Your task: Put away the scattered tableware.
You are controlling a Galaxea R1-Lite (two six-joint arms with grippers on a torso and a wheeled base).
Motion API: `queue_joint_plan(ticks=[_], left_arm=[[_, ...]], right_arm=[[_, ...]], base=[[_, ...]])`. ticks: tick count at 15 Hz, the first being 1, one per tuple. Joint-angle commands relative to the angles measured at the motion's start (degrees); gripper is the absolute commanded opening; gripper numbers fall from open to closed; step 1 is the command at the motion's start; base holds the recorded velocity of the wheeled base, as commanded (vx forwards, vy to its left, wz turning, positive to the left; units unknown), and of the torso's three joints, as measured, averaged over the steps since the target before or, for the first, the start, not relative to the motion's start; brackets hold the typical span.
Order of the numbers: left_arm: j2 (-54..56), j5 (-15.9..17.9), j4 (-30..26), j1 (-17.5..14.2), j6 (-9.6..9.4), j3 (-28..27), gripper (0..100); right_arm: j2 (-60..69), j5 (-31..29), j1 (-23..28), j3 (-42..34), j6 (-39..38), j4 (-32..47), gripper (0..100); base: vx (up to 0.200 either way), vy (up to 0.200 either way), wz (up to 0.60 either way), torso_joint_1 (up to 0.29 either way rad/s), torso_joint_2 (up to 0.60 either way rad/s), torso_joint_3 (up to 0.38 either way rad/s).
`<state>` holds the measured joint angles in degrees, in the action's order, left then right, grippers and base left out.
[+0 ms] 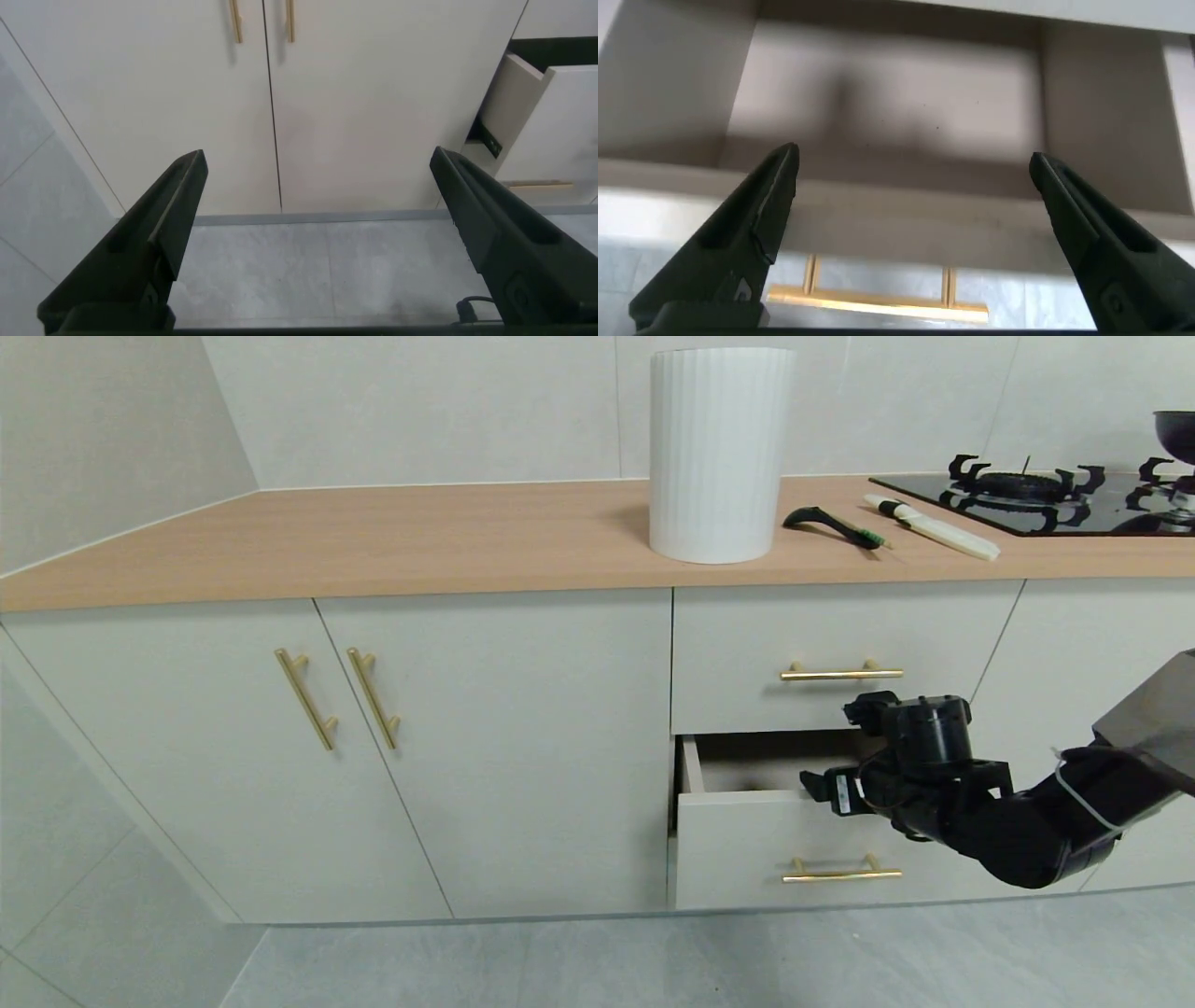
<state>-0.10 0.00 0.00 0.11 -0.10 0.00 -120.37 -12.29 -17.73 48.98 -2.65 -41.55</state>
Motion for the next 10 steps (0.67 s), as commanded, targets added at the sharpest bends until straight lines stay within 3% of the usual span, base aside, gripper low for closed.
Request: queue_joint_plan(ticks=[1,5,10], left_arm=[[-0.1,0.0,0.0,0.0,0.01,0.0,100],[-0.1,0.0,0.0,0.0,0.01,0.0,100],[-0.1,0.0,0.0,0.0,0.01,0.0,100]], right_arm=[[-0.7,0.0,0.1,0.4,-0.2,0.0,100],[3.6,0.8,0.1,0.3,-0.6,5.9,100],[12.4,6.4,-0.5,2.3,-1.0,26.4,100]], base=[[0.0,0.0,0.0,0.0,0.0,0.0],[0.0,0.0,0.0,0.0,0.0,0.0],[0.0,0.0,0.0,0.0,0.0,0.0]])
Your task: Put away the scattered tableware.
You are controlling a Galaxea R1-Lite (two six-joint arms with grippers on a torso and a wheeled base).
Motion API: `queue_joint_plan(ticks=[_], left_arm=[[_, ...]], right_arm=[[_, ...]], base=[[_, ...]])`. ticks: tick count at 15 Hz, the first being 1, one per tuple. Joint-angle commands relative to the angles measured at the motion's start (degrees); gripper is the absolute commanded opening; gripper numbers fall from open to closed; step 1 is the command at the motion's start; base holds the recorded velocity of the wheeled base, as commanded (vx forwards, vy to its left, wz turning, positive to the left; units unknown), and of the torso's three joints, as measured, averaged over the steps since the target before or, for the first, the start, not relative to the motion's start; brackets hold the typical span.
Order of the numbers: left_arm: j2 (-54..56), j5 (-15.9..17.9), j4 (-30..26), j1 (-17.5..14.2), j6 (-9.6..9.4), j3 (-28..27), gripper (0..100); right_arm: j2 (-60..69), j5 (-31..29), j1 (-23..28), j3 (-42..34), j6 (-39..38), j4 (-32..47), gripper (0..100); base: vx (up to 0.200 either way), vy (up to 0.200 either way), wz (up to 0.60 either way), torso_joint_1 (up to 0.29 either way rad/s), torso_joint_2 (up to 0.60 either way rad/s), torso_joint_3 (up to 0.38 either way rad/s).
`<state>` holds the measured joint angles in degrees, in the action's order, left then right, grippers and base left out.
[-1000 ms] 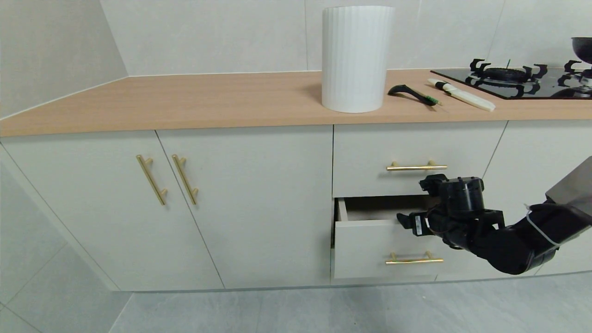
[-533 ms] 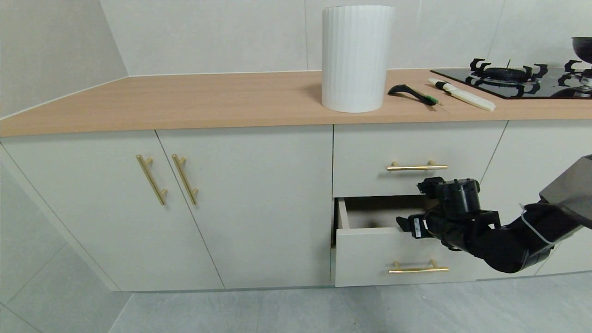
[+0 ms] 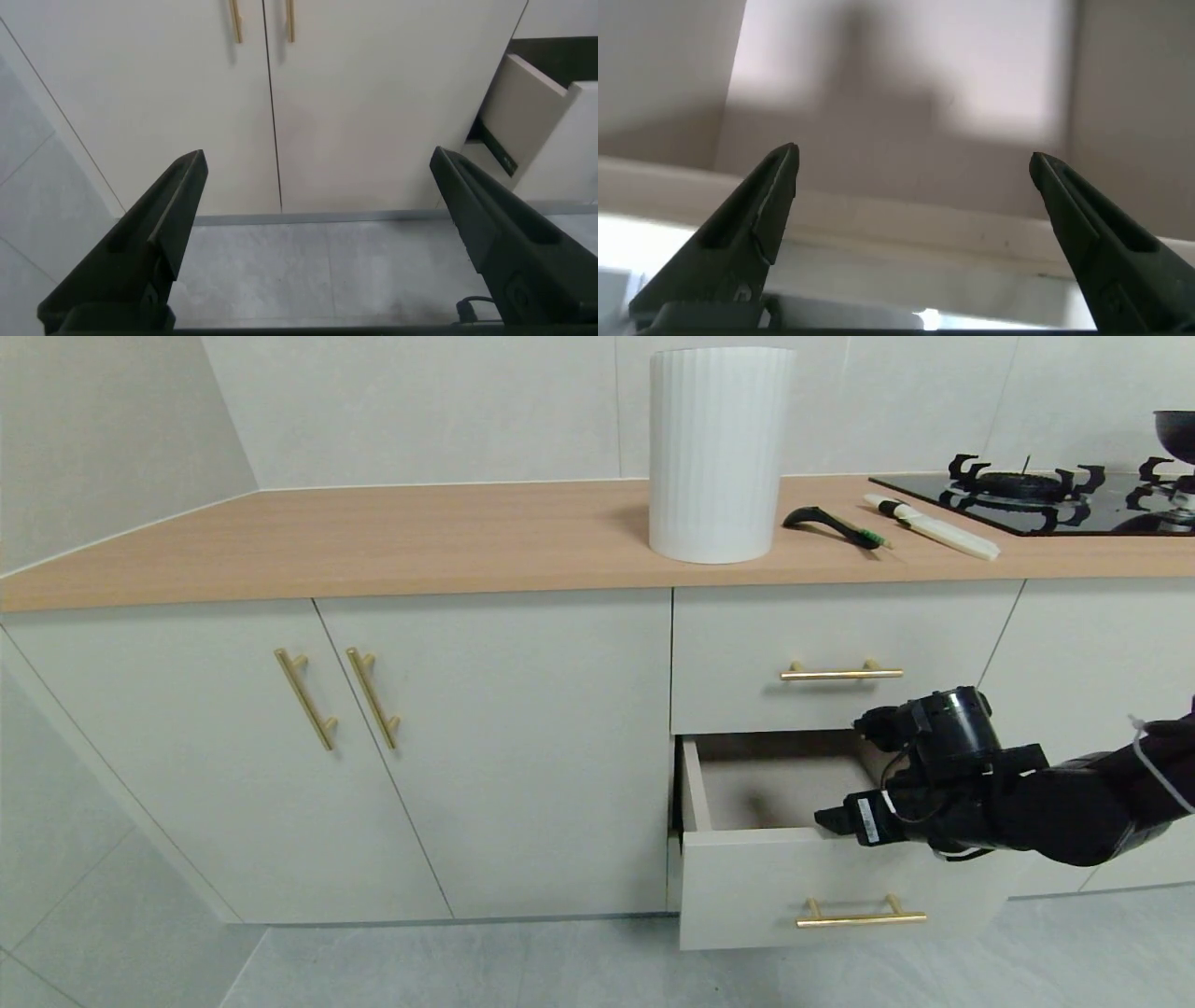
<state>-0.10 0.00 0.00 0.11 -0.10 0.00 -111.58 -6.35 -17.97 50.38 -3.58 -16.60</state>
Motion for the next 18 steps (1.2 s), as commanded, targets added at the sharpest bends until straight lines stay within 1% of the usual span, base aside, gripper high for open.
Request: queue_joint_plan(ticks=[1,3,7,10,11,12,15,18], left_arm=[[-0.1,0.0,0.0,0.0,0.01,0.0,100],[-0.1,0.0,0.0,0.0,0.01,0.0,100],[-0.1,-0.1,0.0,0.0,0.01,0.0,100],[-0.1,0.0,0.0,0.0,0.01,0.0,100],[-0.1,0.0,0.0,0.0,0.01,0.0,100],[-0.1,0.0,0.0,0.0,0.01,0.0,100],[-0.1,0.0,0.0,0.0,0.01,0.0,100],[-0.1,-0.1,0.0,0.0,0.01,0.0,100]], right_arm=[[3.7,0.5,-0.3,1.2,0.0,3.4,100],[4.0,0.6,-1.3,1.5,0.1,7.2,100],[6.6,0.5,-4.4,3.3,0.2,18.4,100],[6.8,0.2,-5.3,3.2,0.4,20.9,100],[6.8,0.2,-5.6,3.6,0.4,23.4,100],[7.3,0.1,-5.8,4.9,0.6,28.3,100],[9.5,-0.2,-8.9,6.0,0.7,37.9,100],[10.4,-0.2,-10.6,6.3,2.9,44.0,100]], base=[[0.0,0.0,0.0,0.0,0.0,0.0],[0.0,0.0,0.0,0.0,0.0,0.0],[0.0,0.0,0.0,0.0,0.0,0.0],[0.0,0.0,0.0,0.0,0.0,0.0],[0.0,0.0,0.0,0.0,0.0,0.0],[0.0,0.0,0.0,0.0,0.0,0.0],[0.0,0.0,0.0,0.0,0.0,0.0],[0.0,0.0,0.0,0.0,0.0,0.0]])
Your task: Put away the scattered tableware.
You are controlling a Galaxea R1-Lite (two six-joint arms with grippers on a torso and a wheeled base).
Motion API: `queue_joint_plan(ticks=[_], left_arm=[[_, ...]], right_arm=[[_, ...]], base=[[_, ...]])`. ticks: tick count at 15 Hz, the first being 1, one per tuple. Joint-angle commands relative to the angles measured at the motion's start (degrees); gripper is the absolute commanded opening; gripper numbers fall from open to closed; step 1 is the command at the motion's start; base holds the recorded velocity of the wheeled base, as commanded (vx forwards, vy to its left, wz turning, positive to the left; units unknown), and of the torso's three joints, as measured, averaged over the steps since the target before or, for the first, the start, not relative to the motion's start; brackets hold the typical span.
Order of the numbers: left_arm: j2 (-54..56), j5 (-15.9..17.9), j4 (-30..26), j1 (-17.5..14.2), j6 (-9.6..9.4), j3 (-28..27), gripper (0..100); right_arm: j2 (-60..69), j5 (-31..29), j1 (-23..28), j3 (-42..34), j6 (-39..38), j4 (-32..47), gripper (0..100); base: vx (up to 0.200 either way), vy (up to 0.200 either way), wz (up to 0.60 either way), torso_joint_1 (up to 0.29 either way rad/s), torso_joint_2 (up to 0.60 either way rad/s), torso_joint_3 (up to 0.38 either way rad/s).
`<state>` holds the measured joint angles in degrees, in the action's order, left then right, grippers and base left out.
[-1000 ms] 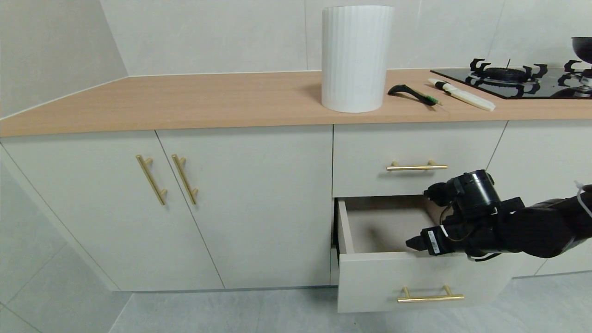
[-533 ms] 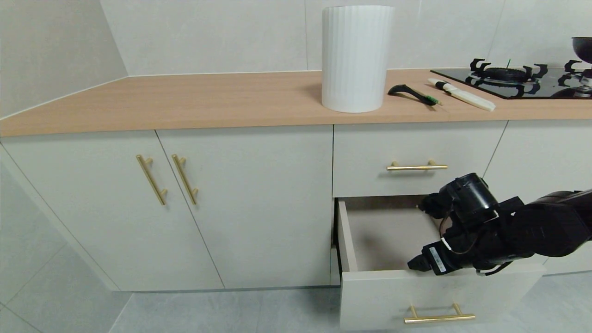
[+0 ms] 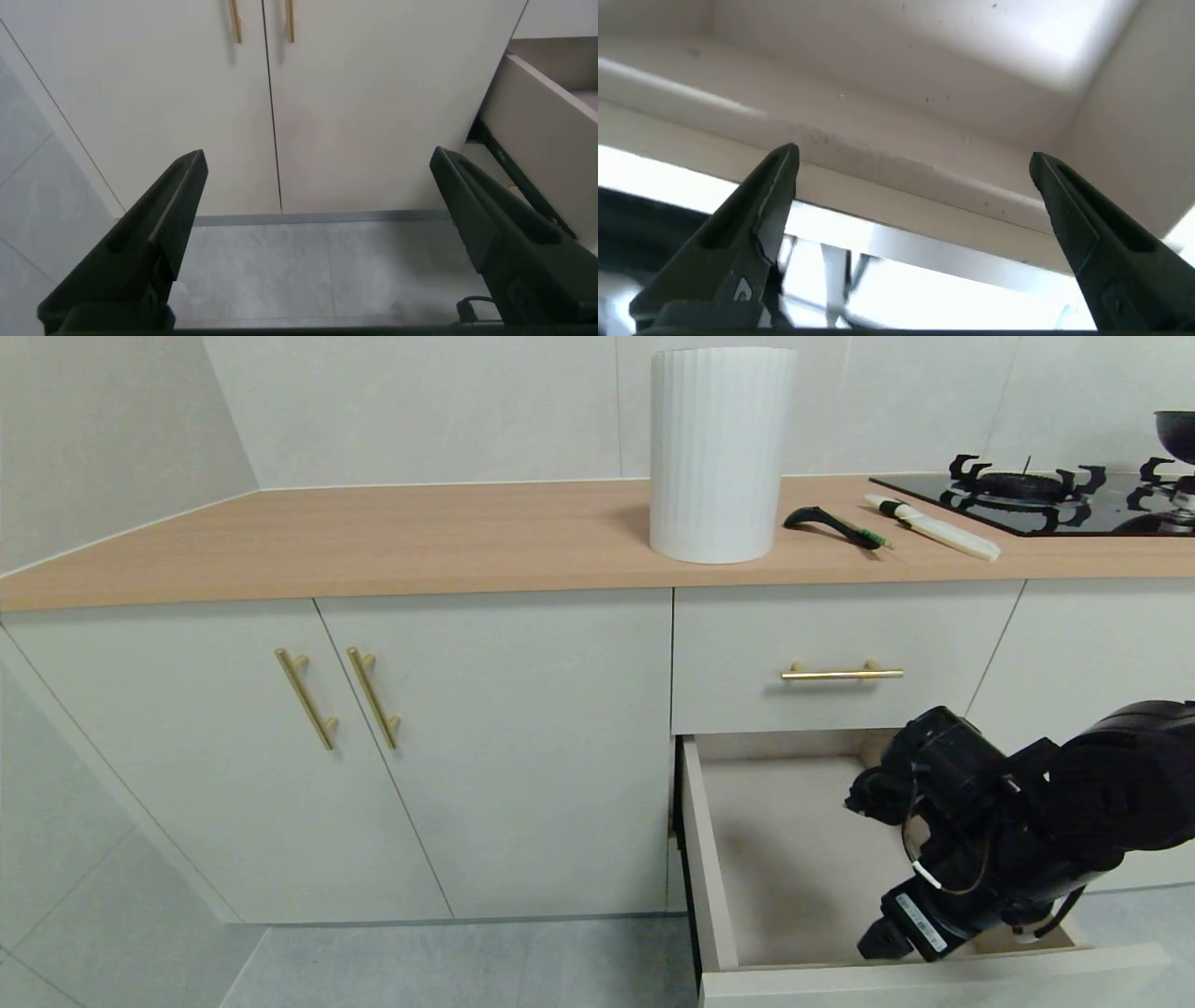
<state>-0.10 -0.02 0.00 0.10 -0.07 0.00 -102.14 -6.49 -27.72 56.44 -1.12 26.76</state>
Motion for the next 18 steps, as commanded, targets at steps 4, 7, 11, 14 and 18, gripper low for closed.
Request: queue_joint_plan(ticks=[4,7,11,14,18], left_arm=[[-0.1,-0.1,0.0,0.0,-0.01,0.0,100],[-0.1,0.0,0.0,0.0,-0.01,0.0,100],[-0.1,0.0,0.0,0.0,-0.01,0.0,100],[-0.1,0.0,0.0,0.0,-0.01,0.0,100],[-0.1,0.0,0.0,0.0,-0.01,0.0,100]], right_arm=[[0.9,-0.7,-2.4,0.2,4.3,8.7,100],[0.6,-0.7,-2.5,0.3,4.4,9.6,100],[1.0,-0.6,-2.1,6.9,-4.4,8.7,100],[2.7,-0.3,0.4,10.4,-10.6,4.4,100],[4.3,-0.5,3.6,10.0,-10.7,-1.3,100]], base=[[0.0,0.0,0.0,0.0,0.0,0.0],[0.0,0.0,0.0,0.0,0.0,0.0],[0.0,0.0,0.0,0.0,0.0,0.0],[0.0,0.0,0.0,0.0,0.0,0.0],[0.0,0.0,0.0,0.0,0.0,0.0]])
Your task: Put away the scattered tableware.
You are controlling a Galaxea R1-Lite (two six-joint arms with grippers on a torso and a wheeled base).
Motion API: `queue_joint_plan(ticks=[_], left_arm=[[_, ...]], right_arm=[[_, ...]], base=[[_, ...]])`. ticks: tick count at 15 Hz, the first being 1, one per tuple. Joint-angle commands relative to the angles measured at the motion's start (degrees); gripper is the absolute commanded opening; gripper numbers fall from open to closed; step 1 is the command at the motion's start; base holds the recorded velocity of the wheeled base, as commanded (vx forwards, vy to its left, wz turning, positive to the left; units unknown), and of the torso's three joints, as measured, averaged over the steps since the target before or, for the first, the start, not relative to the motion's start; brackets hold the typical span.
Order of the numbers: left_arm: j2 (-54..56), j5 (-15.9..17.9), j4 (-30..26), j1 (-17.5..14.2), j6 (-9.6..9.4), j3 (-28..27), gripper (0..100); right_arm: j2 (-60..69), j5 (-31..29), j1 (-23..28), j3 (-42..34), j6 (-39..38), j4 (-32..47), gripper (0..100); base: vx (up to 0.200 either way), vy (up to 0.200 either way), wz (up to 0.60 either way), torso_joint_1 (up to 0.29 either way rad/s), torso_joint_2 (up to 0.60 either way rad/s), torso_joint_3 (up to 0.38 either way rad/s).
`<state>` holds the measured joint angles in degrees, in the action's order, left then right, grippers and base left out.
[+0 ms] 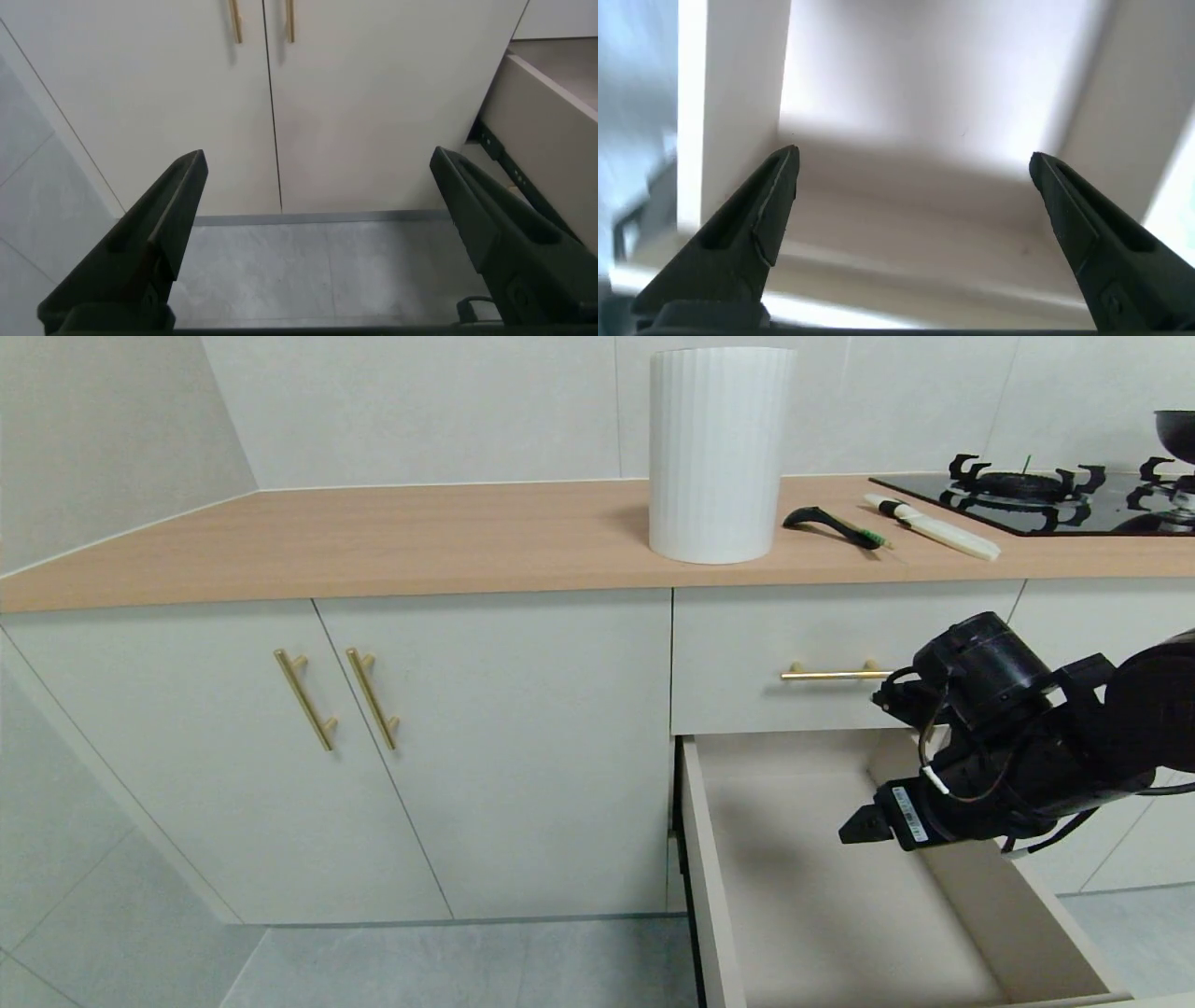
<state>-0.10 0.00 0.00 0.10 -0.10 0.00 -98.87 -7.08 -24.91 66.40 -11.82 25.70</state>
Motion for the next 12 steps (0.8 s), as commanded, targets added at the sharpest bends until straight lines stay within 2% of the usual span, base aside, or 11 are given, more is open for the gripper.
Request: queue_joint_plan(ticks=[1,7,12], left_arm=[[-0.1,0.0,0.0,0.0,0.01,0.0,100],[-0.1,0.0,0.0,0.0,0.01,0.0,100],[-0.1,0.0,0.0,0.0,0.01,0.0,100]], right_arm=[[1.4,0.1,0.7,0.0,0.1,-0.2,100],[1.5,-0.1,0.8,0.0,0.1,-0.5,100],[1.3,-0.8,0.8,0.0,0.1,-0.5,100]], base=[[0.0,0.0,0.0,0.0,0.0,0.0],[0.0,0.0,0.0,0.0,0.0,0.0],[0.0,0.0,0.0,0.082,-0.26,-0.247]])
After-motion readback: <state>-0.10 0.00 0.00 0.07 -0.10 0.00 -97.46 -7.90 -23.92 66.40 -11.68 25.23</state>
